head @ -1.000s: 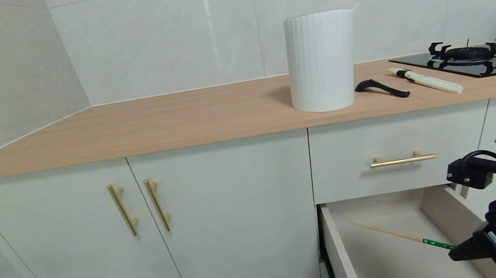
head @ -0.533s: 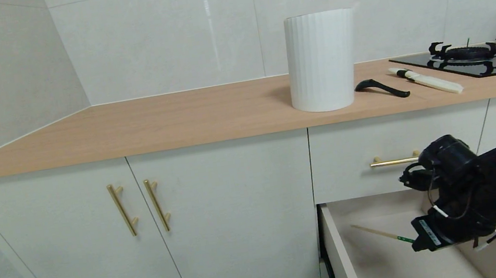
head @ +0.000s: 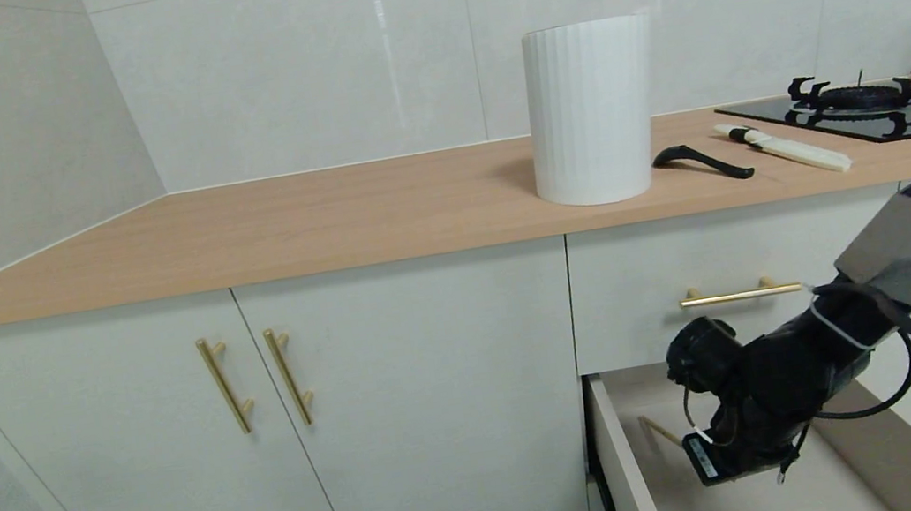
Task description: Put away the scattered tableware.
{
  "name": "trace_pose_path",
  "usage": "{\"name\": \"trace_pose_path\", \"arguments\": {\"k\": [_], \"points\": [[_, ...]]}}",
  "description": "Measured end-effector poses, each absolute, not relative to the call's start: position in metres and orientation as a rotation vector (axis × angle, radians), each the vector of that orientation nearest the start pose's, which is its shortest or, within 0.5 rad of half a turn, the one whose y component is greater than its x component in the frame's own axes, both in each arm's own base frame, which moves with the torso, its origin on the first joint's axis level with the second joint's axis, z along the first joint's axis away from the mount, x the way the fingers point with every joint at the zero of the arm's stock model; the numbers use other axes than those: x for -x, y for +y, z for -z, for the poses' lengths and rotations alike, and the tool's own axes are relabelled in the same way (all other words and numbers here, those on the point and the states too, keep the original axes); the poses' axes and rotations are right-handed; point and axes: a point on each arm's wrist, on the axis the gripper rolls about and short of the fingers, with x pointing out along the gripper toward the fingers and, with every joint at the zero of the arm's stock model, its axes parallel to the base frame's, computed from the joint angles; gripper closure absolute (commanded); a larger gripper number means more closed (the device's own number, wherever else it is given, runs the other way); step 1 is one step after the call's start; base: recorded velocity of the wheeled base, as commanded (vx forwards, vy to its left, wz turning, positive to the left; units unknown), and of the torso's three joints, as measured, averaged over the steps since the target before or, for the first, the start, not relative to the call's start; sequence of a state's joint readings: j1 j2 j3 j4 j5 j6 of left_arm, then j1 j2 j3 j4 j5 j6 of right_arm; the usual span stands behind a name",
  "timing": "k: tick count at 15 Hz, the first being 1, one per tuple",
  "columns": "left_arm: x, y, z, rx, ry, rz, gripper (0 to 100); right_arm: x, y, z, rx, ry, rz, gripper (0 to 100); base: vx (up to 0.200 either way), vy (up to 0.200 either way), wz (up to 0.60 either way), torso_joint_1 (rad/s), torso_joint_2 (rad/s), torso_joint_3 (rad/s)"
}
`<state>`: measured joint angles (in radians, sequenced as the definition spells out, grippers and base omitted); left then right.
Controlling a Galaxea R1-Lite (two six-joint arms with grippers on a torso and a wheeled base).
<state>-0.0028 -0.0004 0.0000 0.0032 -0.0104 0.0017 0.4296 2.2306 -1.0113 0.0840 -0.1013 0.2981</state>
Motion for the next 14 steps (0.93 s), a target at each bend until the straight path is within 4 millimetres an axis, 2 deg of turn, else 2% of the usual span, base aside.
{"name": "trace_pose_path", "arguments": {"k": [4,10,11,14], "points": [[0.023,0.000,-0.075,-0.002,0.003,0.013,0,-0.305,0.152,0.020,0.133,1.313,-0.057,100,0.000,0.000,0.00,0.000,0.00,0.000],[0.023,0.000,-0.075,-0.002,0.003,0.013,0,-0.302,0.153,0.026,0.136,1.306,-0.062,100,0.000,0.000,0.00,0.000,0.00,0.000],[0.023,0.000,-0.075,-0.002,0.003,0.012,0,-0.301,0.153,0.027,0.136,1.307,-0.062,0,0.000,0.000,0.00,0.000,0.00,0.000],[0.023,0.000,-0.075,-0.002,0.003,0.013,0,-0.301,0.153,0.027,0.136,1.308,-0.061,0,0.000,0.000,0.00,0.000,0.00,0.000]]}}
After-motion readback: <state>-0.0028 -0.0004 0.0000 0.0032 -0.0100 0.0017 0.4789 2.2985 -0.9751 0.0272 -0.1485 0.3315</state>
